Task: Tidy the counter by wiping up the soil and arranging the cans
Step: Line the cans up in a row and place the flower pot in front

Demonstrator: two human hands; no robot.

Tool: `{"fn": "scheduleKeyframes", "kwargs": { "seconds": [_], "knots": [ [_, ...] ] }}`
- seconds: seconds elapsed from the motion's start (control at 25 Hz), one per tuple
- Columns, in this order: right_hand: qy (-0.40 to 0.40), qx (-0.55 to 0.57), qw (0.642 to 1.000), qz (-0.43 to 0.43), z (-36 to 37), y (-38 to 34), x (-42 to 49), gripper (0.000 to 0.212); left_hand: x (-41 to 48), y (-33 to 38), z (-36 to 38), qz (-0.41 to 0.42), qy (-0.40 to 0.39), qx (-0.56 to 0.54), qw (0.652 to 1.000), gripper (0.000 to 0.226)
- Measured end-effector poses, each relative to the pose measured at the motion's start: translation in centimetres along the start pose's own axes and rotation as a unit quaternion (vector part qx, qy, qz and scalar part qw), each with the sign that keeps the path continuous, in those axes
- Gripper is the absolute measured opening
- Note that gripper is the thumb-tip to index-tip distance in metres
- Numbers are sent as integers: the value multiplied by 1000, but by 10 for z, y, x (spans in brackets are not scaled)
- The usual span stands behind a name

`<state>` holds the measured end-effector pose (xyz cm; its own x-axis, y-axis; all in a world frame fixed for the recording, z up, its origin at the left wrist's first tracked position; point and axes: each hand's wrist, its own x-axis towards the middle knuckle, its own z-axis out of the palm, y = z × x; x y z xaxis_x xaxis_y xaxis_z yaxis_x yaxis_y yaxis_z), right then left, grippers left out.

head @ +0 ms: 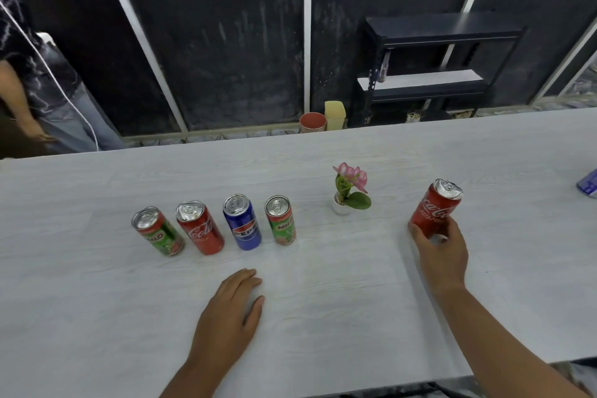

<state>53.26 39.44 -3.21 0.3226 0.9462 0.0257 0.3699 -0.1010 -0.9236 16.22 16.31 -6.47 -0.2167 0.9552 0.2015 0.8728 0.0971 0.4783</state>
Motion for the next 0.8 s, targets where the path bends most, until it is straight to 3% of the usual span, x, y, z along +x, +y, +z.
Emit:
{"fn": "scheduleKeyframes", "kwargs": {
  "seconds": [0.16,0.48,0.8],
  "knots": [
    [-48,29,998,-1,22,-9,-44,50,-24,-26,-16,-48,17,7,999,51],
    [-208,9,976,-67,101,-37,-92,53,-21,-26,-16,-56,19,2,998,38],
    [-233,-24,968,-85,127,-44,-72,57,-21,-23,-17,-53,32,-1,998,36]
  ]
}}
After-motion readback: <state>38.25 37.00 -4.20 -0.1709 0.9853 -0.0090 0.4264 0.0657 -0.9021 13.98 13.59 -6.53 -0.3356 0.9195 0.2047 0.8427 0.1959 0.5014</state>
